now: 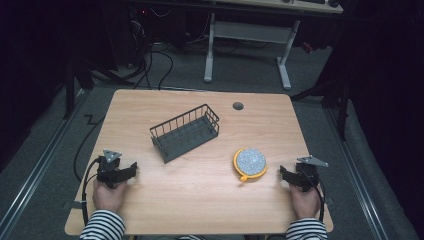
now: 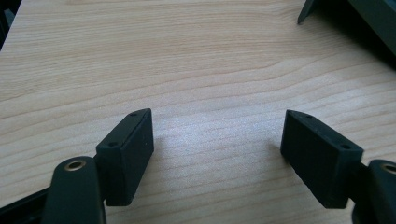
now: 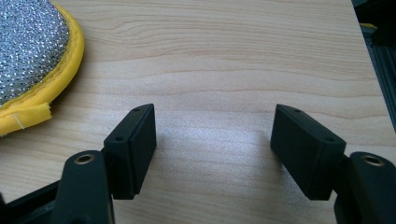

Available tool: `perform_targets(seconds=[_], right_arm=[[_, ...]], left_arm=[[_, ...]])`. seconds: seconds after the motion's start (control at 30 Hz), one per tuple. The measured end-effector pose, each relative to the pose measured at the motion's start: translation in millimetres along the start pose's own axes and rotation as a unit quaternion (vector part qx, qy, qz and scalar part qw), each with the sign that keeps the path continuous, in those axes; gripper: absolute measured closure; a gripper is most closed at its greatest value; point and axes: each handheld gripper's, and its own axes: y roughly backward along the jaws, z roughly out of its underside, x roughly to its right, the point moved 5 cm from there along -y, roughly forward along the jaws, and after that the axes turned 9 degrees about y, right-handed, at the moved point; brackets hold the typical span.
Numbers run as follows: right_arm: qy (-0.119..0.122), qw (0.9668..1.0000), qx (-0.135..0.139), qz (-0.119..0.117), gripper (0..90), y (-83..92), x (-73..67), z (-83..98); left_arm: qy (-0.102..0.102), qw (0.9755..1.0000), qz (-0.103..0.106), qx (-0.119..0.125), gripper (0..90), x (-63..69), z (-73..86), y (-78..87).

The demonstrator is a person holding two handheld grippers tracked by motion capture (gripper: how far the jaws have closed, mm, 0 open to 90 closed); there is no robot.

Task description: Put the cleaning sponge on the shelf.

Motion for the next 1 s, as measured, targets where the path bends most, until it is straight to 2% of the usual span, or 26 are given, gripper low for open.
perform_targets(seconds=[0.57,0.6,0.73,0.83,0.87,1.0], right_arm=[[0.001,1.0,0.001,-0.002,30.8,0.1,-0.3,0.1],[0.0,1.0,0.0,-0.002,30.8,0.1,-0.5,0.1],[0.0,1.0,0.0,-0.002,30.7,0.1,-0.6,0.1],[0.001,1.0,0.0,-0.002,30.7,0.1,-0.6,0.1],[0.002,1.0,0.0,-0.003,30.7,0.1,-0.7,0.1],[0.002,1.0,0.0,-0.003,30.7,0.1,-0.9,0.1]], left_arm=[[0.005,1.0,0.005,-0.001,25.0,-0.1,-0.2,-0.1],[0.011,0.9999,0.01,-0.001,23.6,0.0,-0.5,-0.3],[0.006,0.9999,0.013,-0.003,22.3,-0.6,-0.3,0.1],[0.012,0.9998,0.015,-0.005,22.1,-1.1,-0.6,0.6],[0.022,0.9995,0.024,-0.006,22.1,-1.6,-1.3,1.4],[0.028,0.9988,0.037,-0.014,22.6,-0.9,-1.3,4.6]])
